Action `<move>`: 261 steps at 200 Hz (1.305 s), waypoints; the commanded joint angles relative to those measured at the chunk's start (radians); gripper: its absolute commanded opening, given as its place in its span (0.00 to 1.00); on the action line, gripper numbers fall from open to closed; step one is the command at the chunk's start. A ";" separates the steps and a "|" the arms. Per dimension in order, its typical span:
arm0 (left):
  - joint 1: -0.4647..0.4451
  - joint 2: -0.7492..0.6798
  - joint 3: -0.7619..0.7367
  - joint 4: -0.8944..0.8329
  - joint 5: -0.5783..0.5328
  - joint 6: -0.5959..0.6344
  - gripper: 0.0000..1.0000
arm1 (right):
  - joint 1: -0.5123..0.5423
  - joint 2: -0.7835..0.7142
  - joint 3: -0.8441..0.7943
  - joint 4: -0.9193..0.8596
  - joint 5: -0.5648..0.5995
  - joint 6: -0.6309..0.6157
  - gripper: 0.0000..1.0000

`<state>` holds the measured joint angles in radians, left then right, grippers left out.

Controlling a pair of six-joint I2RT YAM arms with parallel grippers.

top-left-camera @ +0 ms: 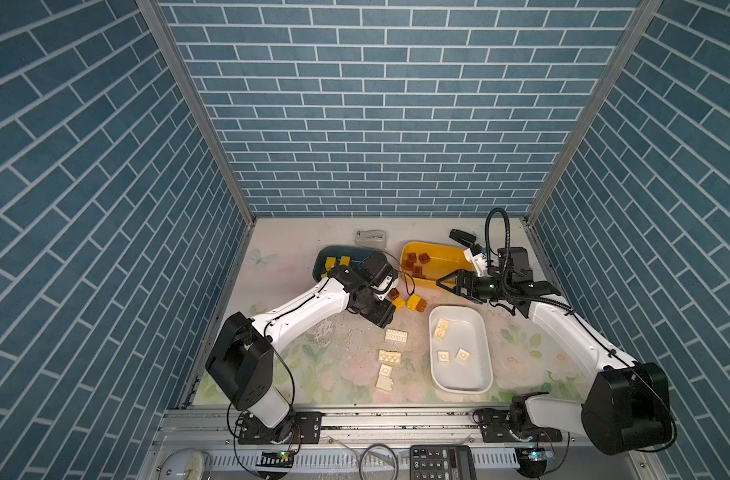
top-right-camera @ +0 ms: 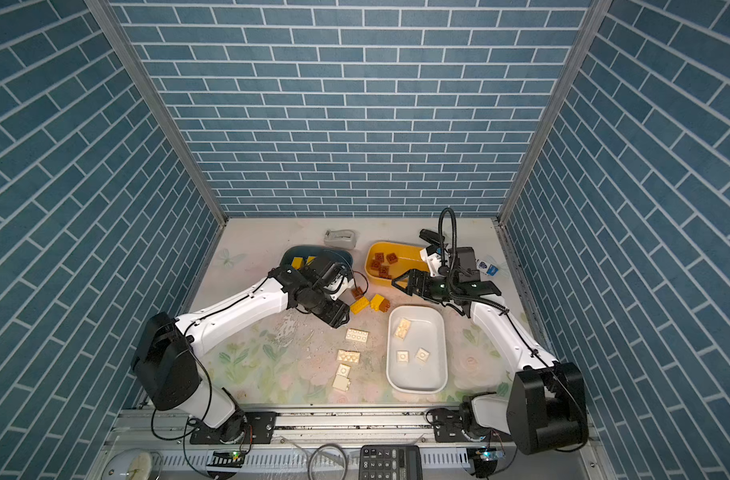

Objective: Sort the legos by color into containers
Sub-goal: 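Move the left gripper back to the white bricks beside the white tray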

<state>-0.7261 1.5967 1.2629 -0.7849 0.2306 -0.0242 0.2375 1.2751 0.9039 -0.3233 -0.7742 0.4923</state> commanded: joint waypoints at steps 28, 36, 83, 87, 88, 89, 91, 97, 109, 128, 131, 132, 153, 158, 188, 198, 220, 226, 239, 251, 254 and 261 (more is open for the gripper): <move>0.010 0.030 -0.012 0.026 0.116 0.592 0.71 | 0.005 -0.062 -0.028 -0.051 0.010 -0.038 0.99; 0.010 0.045 -0.017 0.040 0.138 0.629 0.71 | 0.004 -0.071 -0.031 -0.069 0.017 -0.051 0.99; 0.001 0.151 0.001 0.103 0.213 0.742 0.71 | -0.013 -0.115 -0.049 -0.152 0.044 -0.100 0.99; -0.001 0.162 0.005 0.104 0.218 0.745 0.71 | -0.014 -0.116 -0.051 -0.156 0.044 -0.104 0.99; -0.002 0.163 0.007 0.105 0.218 0.747 0.71 | -0.015 -0.116 -0.052 -0.158 0.044 -0.104 0.99; -0.002 0.166 0.009 0.105 0.219 0.748 0.71 | -0.016 -0.117 -0.052 -0.160 0.044 -0.105 0.99; -0.004 0.172 0.013 0.106 0.219 0.752 0.71 | -0.016 -0.118 -0.052 -0.161 0.044 -0.106 0.99; -0.011 0.187 0.024 0.103 0.215 0.764 0.72 | -0.018 -0.118 -0.053 -0.167 0.046 -0.108 0.99; -0.021 0.227 0.044 0.084 0.208 0.788 0.71 | -0.022 -0.122 -0.056 -0.179 0.048 -0.113 0.99; -0.034 0.270 0.058 0.082 0.192 0.807 0.71 | -0.032 -0.132 -0.059 -0.201 0.055 -0.127 0.99; -0.037 0.276 0.060 0.080 0.186 0.810 0.71 | -0.034 -0.133 -0.059 -0.207 0.055 -0.130 0.99; -0.039 0.278 0.060 0.078 0.185 0.812 0.71 | -0.035 -0.132 -0.059 -0.209 0.055 -0.131 0.99; -0.061 0.299 0.039 0.105 0.151 0.827 0.70 | -0.051 -0.144 -0.057 -0.237 0.053 -0.144 0.99; -0.064 0.302 0.033 0.116 0.142 0.829 0.69 | -0.054 -0.146 -0.057 -0.241 0.052 -0.145 0.99; -0.068 0.326 0.018 0.146 0.092 0.843 0.67 | -0.064 -0.148 -0.050 -0.264 0.048 -0.156 0.99; -0.068 0.331 0.018 0.155 0.089 0.839 0.67 | -0.065 -0.149 -0.048 -0.267 0.048 -0.158 0.99; -0.076 0.352 0.015 0.158 0.078 0.845 0.64 | -0.066 -0.148 -0.045 -0.273 0.043 -0.160 0.99; -0.079 0.356 0.011 0.161 0.076 0.848 0.62 | -0.067 -0.147 -0.045 -0.277 0.042 -0.162 0.99; -0.085 0.363 0.001 0.167 0.066 0.850 0.58 | -0.068 -0.148 -0.045 -0.278 0.043 -0.164 0.99; -0.087 0.366 -0.007 0.171 0.063 0.851 0.57 | -0.070 -0.147 -0.045 -0.283 0.041 -0.165 0.99; -0.088 0.365 -0.009 0.171 0.062 0.851 0.57 | -0.070 -0.148 -0.045 -0.285 0.042 -0.166 0.99; -0.090 0.367 -0.009 0.170 0.062 0.854 0.55 | -0.070 -0.147 -0.045 -0.286 0.042 -0.168 0.99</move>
<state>-0.8040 1.9461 1.2755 -0.6102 0.3065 0.8127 0.1715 1.1442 0.8532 -0.5758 -0.7292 0.3611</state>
